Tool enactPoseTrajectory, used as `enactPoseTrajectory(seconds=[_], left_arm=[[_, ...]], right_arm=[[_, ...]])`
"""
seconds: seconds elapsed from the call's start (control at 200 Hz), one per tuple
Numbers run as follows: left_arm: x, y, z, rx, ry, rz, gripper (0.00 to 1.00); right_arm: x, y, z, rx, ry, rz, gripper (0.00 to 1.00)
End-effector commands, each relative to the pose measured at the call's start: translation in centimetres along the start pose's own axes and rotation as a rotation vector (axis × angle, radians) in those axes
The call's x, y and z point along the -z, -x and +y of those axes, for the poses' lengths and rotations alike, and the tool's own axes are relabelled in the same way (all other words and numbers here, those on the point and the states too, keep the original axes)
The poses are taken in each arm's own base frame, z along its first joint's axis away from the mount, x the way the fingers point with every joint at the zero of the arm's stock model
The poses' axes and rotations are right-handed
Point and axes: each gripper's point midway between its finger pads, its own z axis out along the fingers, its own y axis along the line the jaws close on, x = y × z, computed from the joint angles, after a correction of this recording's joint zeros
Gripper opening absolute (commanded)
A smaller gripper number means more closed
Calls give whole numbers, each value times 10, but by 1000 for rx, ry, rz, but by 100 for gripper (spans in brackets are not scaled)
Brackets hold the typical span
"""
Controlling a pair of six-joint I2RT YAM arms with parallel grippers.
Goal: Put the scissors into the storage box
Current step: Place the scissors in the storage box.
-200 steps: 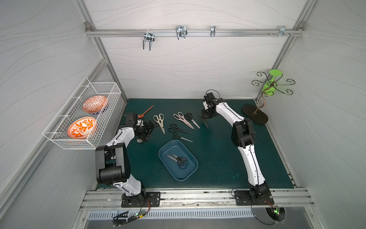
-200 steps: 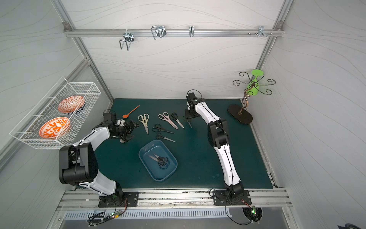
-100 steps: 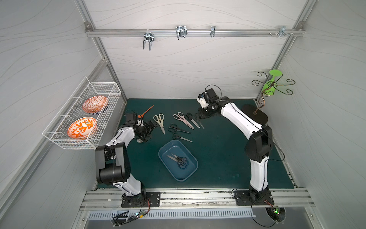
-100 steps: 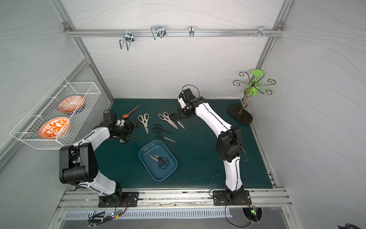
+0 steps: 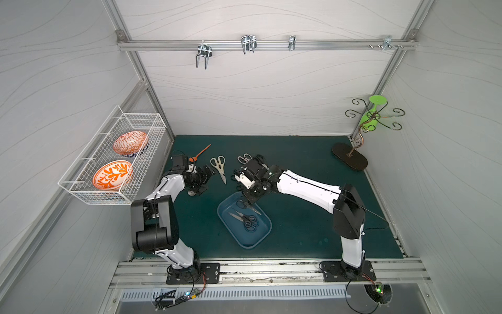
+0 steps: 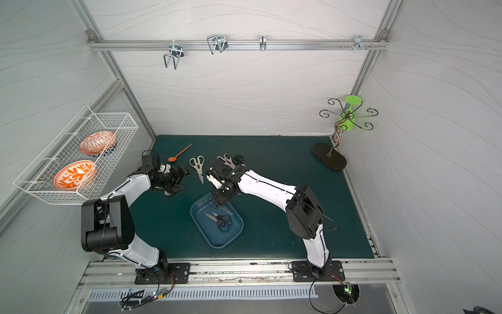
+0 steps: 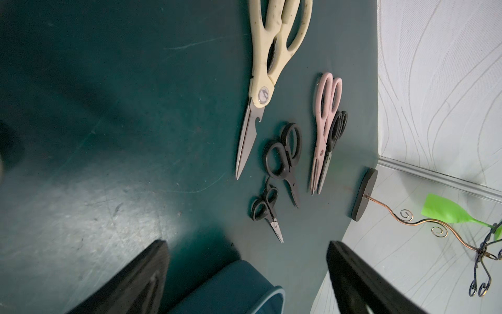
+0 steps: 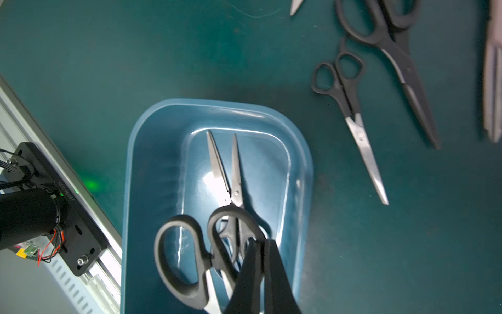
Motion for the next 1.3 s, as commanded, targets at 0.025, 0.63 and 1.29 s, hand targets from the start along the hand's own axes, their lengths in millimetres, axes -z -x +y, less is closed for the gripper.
enactPoseTrajectory(seconds=[0.025, 0.63, 1.29], left_arm=[[6, 8, -8, -18, -16, -25, 95], [8, 10, -8, -14, -21, -32, 95], [7, 9, -7, -11, -23, -29, 95]], right_arm=[[-25, 2, 3, -24, -15, -24, 0], [-87, -26, 5, -44, -43, 112, 16], [22, 58, -71, -192, -91, -169, 24]])
